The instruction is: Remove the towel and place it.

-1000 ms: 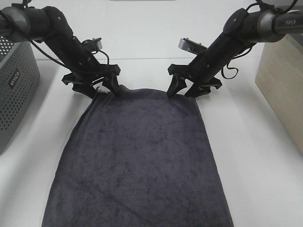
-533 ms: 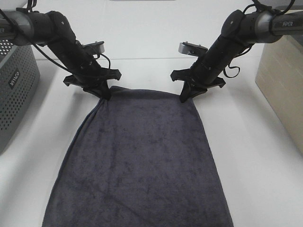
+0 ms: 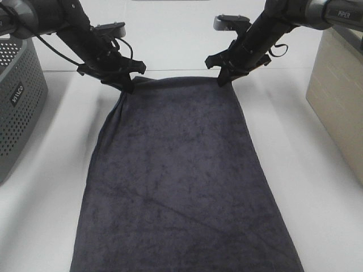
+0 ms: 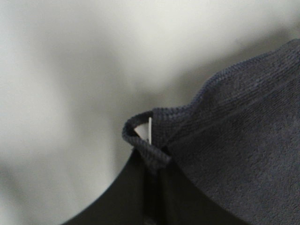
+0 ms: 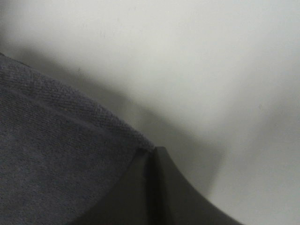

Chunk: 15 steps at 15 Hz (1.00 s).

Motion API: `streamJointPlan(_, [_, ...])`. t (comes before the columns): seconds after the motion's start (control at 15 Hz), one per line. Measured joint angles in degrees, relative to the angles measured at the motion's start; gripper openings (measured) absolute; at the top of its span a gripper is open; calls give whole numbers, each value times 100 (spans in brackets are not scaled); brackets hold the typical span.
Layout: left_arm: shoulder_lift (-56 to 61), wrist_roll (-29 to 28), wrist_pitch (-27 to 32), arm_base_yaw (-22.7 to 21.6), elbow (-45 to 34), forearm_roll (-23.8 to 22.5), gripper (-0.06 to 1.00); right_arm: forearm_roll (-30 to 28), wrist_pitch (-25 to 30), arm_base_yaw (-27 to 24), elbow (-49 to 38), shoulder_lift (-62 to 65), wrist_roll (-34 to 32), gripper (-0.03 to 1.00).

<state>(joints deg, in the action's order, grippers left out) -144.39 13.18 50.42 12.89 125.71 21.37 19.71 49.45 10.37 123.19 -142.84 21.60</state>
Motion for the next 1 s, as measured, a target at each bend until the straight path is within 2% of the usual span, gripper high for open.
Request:
streamJointPlan(0.27, [0,172,-647,0,286,-97,2,-132,-407,0,544,0,0,2])
streamJointPlan(0.47, [0,430,-1352,0,286,-103,2,-143,-957,0,550,0,0,2])
streamJointPlan(0.53, [0,773,-1656,0,286,-97,2,-143,-1375,0,550,0,0,2])
streamJointPlan(0.67, [0,1043,-2005,0,286,-97,2,-143,-1679,0,550,0,0,2])
streamJointPlan(1.0, [-11,1255,-2704,17,286,-92,2,-223,-2246,0,550,-6,0,2])
